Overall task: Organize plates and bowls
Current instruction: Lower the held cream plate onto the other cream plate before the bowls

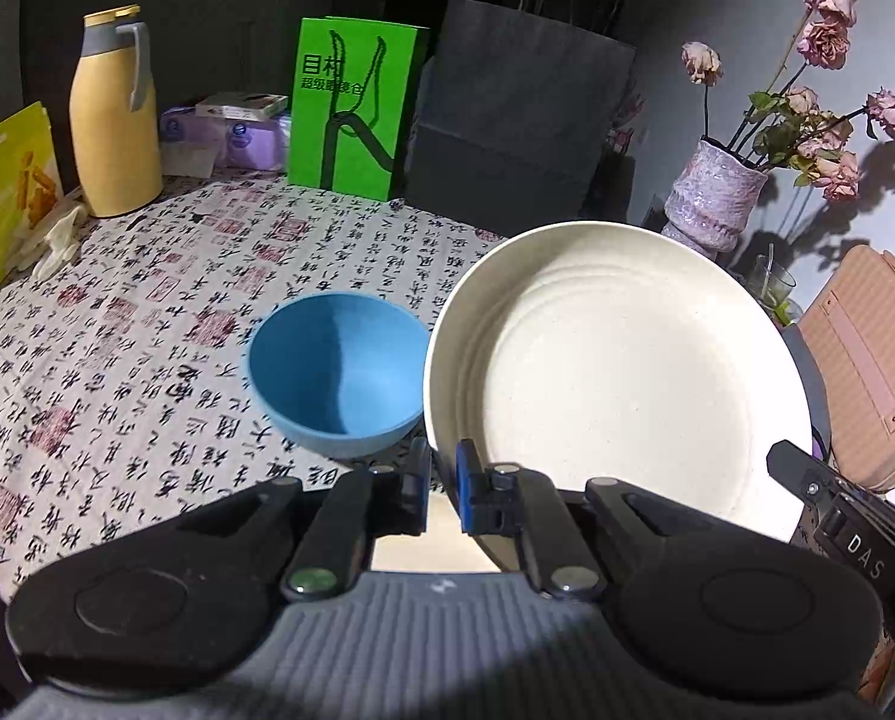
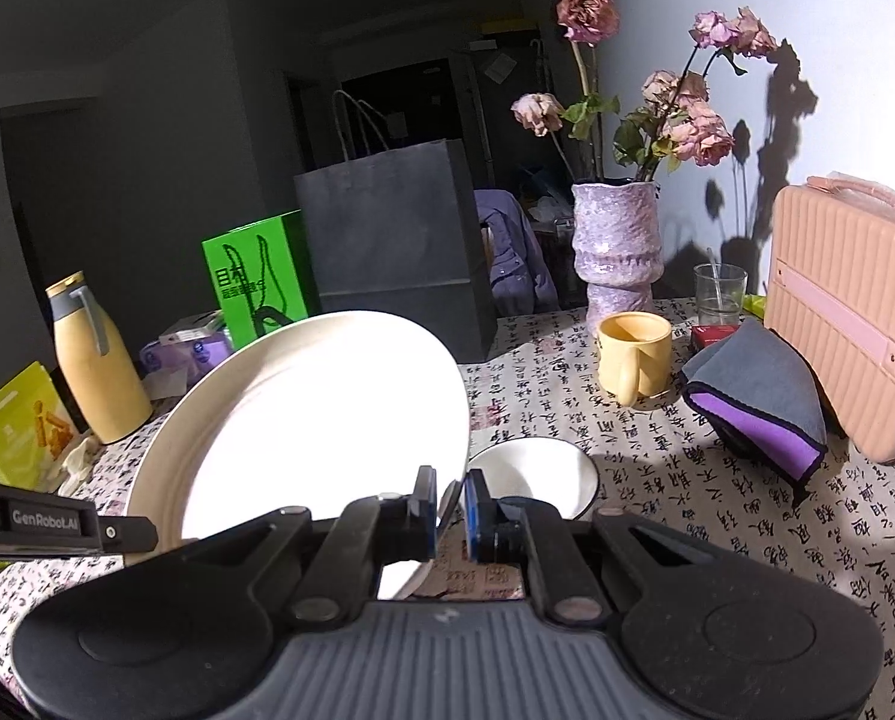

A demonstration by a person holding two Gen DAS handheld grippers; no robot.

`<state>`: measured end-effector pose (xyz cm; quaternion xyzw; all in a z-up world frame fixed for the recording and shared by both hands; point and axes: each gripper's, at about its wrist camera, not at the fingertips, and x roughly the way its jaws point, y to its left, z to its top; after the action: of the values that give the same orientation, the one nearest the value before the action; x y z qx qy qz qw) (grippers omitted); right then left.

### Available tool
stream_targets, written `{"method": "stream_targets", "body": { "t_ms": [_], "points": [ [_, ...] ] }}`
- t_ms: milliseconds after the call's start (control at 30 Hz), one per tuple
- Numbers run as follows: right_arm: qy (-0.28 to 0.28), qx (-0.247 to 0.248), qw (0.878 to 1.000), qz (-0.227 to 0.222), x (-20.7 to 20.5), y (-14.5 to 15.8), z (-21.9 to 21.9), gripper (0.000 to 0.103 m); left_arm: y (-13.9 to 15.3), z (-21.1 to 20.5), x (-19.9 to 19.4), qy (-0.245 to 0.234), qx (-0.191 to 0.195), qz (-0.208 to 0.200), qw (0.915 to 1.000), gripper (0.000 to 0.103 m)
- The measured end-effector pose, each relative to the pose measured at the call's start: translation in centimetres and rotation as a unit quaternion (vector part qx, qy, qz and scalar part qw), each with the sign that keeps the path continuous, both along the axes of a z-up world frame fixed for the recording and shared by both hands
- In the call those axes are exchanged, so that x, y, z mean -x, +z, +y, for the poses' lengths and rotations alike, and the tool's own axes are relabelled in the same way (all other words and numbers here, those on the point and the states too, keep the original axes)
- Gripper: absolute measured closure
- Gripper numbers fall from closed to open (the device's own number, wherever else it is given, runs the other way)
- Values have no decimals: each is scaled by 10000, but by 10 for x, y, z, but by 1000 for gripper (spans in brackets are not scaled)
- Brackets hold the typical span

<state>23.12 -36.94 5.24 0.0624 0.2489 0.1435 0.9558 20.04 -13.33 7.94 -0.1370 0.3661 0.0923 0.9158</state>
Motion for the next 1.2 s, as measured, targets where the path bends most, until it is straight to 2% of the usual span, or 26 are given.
{"method": "stream_targets", "body": {
  "t_ms": [500, 1200],
  "points": [
    [201, 16, 9998, -27, 38, -7, 25, 94, -13, 31, 46, 58, 151, 12, 9999, 94],
    [400, -49, 9986, 337, 68, -36, 42, 93, -42, 55, 84, 64, 257, 272, 9993, 94]
  ]
}}
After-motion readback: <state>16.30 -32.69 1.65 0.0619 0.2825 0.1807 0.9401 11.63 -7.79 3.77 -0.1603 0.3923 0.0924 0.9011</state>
